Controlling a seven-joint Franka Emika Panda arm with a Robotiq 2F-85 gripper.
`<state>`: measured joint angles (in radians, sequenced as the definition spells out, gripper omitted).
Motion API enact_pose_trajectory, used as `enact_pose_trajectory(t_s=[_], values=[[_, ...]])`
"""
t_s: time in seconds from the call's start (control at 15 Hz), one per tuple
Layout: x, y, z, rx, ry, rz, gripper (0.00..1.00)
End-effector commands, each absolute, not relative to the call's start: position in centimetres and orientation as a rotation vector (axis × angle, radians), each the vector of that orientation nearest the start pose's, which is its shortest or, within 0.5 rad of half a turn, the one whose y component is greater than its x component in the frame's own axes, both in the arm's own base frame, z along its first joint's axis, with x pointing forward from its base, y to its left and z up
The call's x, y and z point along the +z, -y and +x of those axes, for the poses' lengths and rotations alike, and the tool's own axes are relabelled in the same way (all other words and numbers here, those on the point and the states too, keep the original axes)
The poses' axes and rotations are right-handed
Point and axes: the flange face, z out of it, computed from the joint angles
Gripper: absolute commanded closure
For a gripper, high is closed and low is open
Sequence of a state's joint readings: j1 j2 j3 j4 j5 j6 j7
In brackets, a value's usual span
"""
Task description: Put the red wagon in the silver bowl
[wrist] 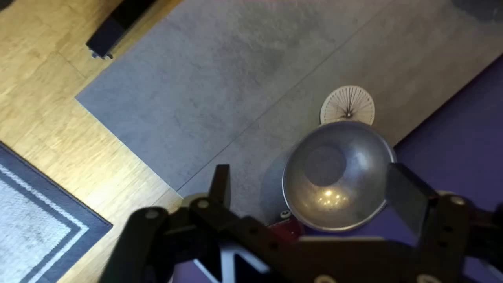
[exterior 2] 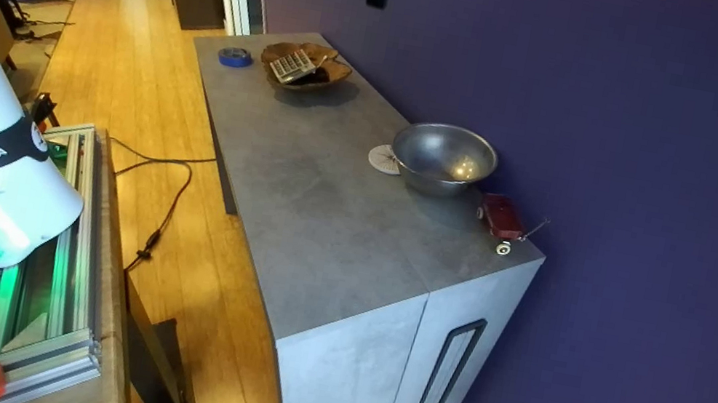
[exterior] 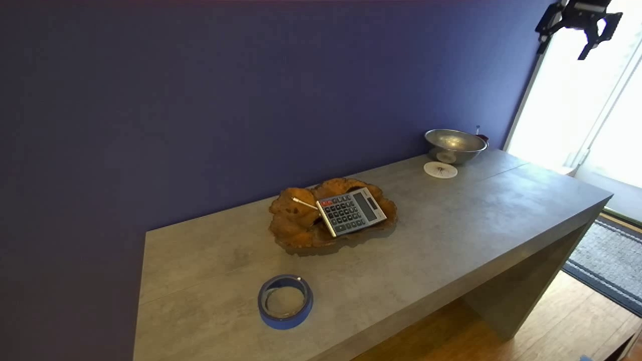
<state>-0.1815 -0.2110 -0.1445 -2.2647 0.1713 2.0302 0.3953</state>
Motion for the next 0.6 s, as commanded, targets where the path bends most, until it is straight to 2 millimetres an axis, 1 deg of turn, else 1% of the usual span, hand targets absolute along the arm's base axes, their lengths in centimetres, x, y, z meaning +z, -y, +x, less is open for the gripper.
enact_pose_trajectory(t_s=[0.0,0.13,0.27,0.33,0.47,0.53], values=[[36.7,20.0,46.6,-0.068,-1.372,-2.557,0.0],[31.9,22.5,47.2,-0.111,-1.523,-2.452,0.0],[27.1,24.2,48.3,-0.121,-1.629,-2.349,0.0],[24.8,24.8,49.0,-0.115,-1.667,-2.314,0.0],[20.1,26.1,49.7,-0.048,-1.743,-2.253,0.0],[17.9,26.3,50.5,0.036,-1.764,-2.208,0.0]])
